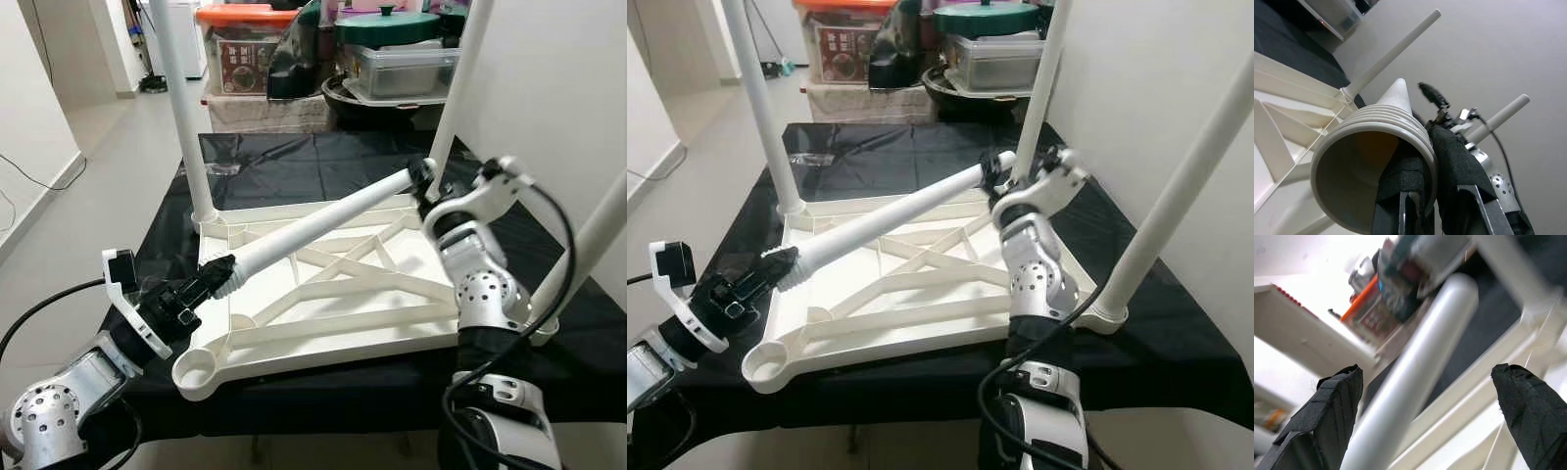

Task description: Building children table

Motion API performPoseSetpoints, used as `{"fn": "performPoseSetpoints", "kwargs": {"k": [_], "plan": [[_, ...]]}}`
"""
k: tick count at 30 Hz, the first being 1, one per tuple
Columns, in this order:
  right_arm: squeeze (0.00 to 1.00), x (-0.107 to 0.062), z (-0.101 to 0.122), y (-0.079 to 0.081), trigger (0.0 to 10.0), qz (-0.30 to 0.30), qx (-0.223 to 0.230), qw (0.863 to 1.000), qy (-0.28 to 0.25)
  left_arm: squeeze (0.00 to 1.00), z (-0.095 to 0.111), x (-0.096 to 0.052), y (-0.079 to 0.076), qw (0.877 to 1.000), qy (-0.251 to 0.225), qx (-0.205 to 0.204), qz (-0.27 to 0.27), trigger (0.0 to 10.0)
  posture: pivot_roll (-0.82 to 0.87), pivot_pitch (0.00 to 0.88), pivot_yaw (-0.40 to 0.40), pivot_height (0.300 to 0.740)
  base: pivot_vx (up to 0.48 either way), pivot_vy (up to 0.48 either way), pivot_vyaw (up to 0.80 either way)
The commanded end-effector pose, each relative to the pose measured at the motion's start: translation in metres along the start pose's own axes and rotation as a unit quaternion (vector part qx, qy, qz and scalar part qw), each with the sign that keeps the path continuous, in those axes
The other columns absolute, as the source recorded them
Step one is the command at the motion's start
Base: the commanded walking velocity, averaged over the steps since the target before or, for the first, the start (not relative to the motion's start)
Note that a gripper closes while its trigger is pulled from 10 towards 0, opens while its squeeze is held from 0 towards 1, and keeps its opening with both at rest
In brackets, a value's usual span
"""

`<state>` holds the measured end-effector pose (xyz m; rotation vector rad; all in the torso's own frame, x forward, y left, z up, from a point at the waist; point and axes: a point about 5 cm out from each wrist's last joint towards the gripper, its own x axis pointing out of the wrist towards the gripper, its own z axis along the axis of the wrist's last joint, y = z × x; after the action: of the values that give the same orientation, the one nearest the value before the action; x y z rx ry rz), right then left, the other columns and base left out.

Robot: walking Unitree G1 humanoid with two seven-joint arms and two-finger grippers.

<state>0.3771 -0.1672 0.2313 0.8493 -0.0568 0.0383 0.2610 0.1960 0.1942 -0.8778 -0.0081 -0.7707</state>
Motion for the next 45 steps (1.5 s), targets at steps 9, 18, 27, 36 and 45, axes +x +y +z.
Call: {"fn": "performPoseSetpoints", "kwargs": {"k": [9,18,27,36,45], "plan": [[0.00,-0.005,-0.032,0.012,10.0,0.042,0.135,0.985,0.103,0.00,-0.004,0.009,-0.012,0.999,0.001,-0.001,-0.033,0.0,0.03,0.000,-0.056,0.740,0.000,0.000,0.00],[0.00,-0.011,-0.042,0.031,10.0,0.094,0.191,0.966,0.149,0.00,-0.009,0.012,-0.015,0.999,0.007,-0.008,-0.042,0.0,0.03,0.000,-0.054,0.740,0.000,0.000,0.00],[0.00,-0.019,-0.052,0.038,10.0,0.106,0.222,0.953,0.176,0.00,-0.013,0.015,-0.016,0.999,0.011,-0.014,-0.047,0.0,0.03,0.000,-0.052,0.740,0.000,0.000,0.00],[0.00,-0.028,-0.058,0.050,10.0,0.132,0.250,0.939,0.195,0.00,-0.016,0.017,-0.016,0.998,0.014,-0.020,-0.050,0.0,0.02,0.000,-0.048,0.740,0.000,0.000,0.00],[0.00,-0.033,-0.062,0.054,10.0,0.134,0.258,0.934,0.205,0.00,-0.018,0.019,-0.016,0.998,0.016,-0.023,-0.051,0.0,0.02,0.000,-0.045,0.740,0.000,0.000,0.00]]}}
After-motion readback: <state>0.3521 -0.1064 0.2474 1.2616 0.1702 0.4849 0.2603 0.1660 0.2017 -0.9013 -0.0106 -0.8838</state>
